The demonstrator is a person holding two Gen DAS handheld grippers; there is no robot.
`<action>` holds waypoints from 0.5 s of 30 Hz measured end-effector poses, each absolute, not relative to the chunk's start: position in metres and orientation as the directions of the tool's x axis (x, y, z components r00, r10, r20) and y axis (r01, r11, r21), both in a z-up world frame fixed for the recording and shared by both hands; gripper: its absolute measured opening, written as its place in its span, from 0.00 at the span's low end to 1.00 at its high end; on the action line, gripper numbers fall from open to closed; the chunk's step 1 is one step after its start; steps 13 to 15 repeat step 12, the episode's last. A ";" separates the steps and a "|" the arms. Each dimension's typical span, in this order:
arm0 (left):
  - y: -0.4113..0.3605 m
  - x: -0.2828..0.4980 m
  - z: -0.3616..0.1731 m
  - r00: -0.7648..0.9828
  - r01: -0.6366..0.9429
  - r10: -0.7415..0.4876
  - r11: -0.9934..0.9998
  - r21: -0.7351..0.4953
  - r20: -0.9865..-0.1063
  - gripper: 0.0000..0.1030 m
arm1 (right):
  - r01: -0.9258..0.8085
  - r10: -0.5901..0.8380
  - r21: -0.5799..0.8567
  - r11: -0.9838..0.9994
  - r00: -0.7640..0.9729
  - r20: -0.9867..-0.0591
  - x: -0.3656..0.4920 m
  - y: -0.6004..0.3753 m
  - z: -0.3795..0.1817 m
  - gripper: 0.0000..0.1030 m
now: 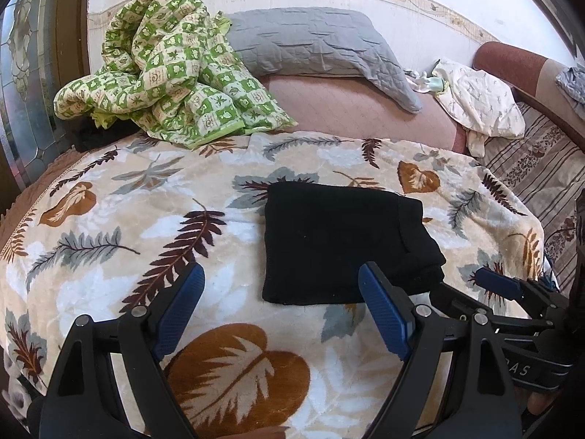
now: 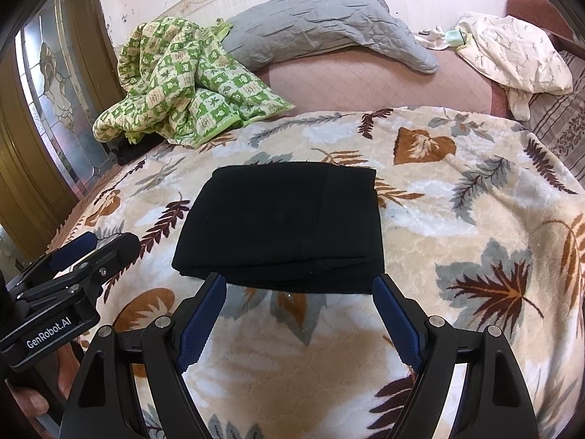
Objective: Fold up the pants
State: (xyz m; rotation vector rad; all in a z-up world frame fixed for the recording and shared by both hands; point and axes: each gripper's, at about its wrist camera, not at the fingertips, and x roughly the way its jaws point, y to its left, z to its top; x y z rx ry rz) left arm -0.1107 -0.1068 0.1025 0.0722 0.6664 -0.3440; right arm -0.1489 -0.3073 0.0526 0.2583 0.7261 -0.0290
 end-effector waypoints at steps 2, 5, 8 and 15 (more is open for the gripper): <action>-0.108 -0.110 0.102 0.732 0.338 -0.290 0.940 -0.040 -0.616 0.84 | 0.113 0.066 0.225 0.968 0.748 -0.660 -0.149 -0.307 0.052 0.81; -0.111 -0.110 0.100 0.732 0.342 -0.289 0.939 -0.033 -0.617 0.84 | 0.111 0.068 0.226 0.968 0.748 -0.660 -0.149 -0.307 0.051 0.81; -0.111 -0.110 0.099 0.732 0.342 -0.296 0.938 -0.045 -0.614 0.84 | 0.109 0.069 0.225 0.968 0.747 -0.661 -0.148 -0.306 0.051 0.81; -0.110 -0.109 0.097 0.730 0.338 -0.300 0.940 -0.057 -0.614 0.84 | 0.109 0.070 0.225 0.968 0.746 -0.663 -0.148 -0.305 0.050 0.81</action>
